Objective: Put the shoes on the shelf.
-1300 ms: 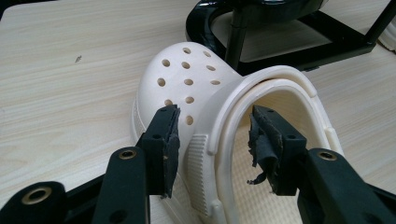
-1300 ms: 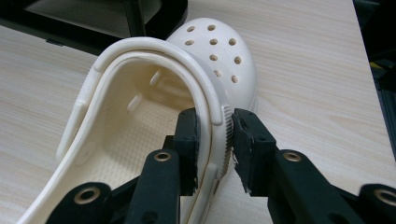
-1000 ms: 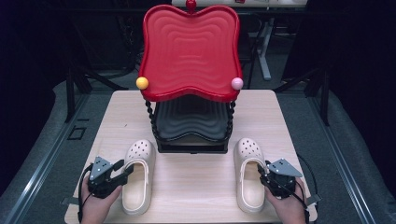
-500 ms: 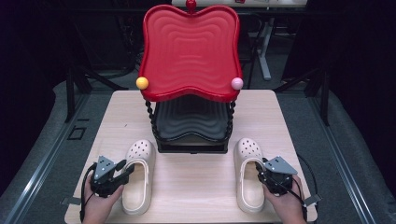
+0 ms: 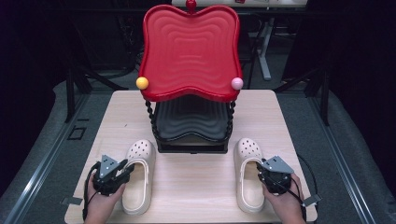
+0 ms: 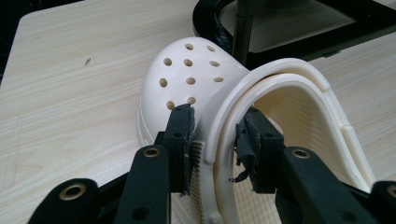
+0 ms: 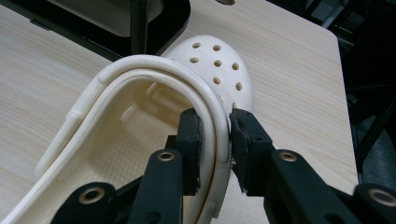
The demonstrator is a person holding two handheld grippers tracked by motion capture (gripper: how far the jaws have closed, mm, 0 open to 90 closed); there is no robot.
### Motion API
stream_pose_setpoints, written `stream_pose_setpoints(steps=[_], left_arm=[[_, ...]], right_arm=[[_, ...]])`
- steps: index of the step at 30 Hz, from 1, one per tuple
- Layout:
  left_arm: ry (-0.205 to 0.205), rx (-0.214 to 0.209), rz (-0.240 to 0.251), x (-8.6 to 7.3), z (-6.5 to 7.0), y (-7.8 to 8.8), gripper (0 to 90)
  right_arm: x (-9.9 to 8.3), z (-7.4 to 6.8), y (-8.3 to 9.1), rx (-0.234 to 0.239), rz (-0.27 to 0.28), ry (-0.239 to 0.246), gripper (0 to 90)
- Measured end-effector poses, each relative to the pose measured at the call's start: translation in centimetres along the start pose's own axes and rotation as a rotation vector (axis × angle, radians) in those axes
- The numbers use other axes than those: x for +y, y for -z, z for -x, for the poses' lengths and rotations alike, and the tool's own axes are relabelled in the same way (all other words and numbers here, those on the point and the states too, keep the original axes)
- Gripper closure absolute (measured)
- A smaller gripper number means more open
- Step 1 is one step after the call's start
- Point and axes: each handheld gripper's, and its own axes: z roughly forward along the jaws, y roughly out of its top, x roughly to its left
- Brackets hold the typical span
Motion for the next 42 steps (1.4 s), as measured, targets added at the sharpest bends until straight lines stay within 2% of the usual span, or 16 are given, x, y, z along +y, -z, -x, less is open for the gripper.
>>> stream_pose_setpoints(steps=[2,4,6,10,15,20,24,27,33,38,42], left_arm=[[-0.015,0.006,-0.001,0.0,0.0,0.0,68.0],[-0.018,0.006,-0.001,0.0,0.1,0.0,68.2],[-0.021,0.007,-0.001,0.0,0.1,-0.1,68.3],[-0.027,0.011,-0.005,0.1,0.2,-0.1,68.6],[-0.046,0.014,-0.002,0.1,0.1,-0.2,70.8],[-0.096,0.023,-0.004,0.0,0.1,0.1,73.6],[-0.071,0.009,-0.008,-0.1,-0.5,0.7,74.8],[-0.037,-0.026,0.003,-0.2,-1.0,1.5,75.1],[-0.032,-0.058,0.026,0.2,-1.4,2.5,75.6],[-0.045,-0.062,0.051,0.7,-1.1,3.4,75.6],[-0.045,-0.083,0.084,1.2,-0.8,4.4,75.7]], right_arm=[[0.0,0.0,0.0,0.0,-0.002,0.001,74.4],[0.0,-0.1,-0.1,-0.002,0.0,0.002,74.4],[0.0,-0.2,-0.1,-0.009,-0.002,0.024,73.8],[-0.1,-0.2,-0.2,-0.013,0.003,0.021,73.7],[0.1,-0.3,-0.1,-0.024,-0.013,0.04,75.5],[0.1,-0.4,0.2,-0.027,-0.018,0.033,75.8],[0.0,-0.5,0.8,-0.029,-0.02,0.028,76.2],[0.0,-0.5,1.4,-0.026,-0.015,0.016,76.3],[0.3,-0.7,2.7,-0.025,0.006,0.003,76.3],[1.0,-1.0,3.8,-0.014,0.02,0.001,76.3],[1.7,-1.3,4.7,0.001,0.042,0.004,76.3]])
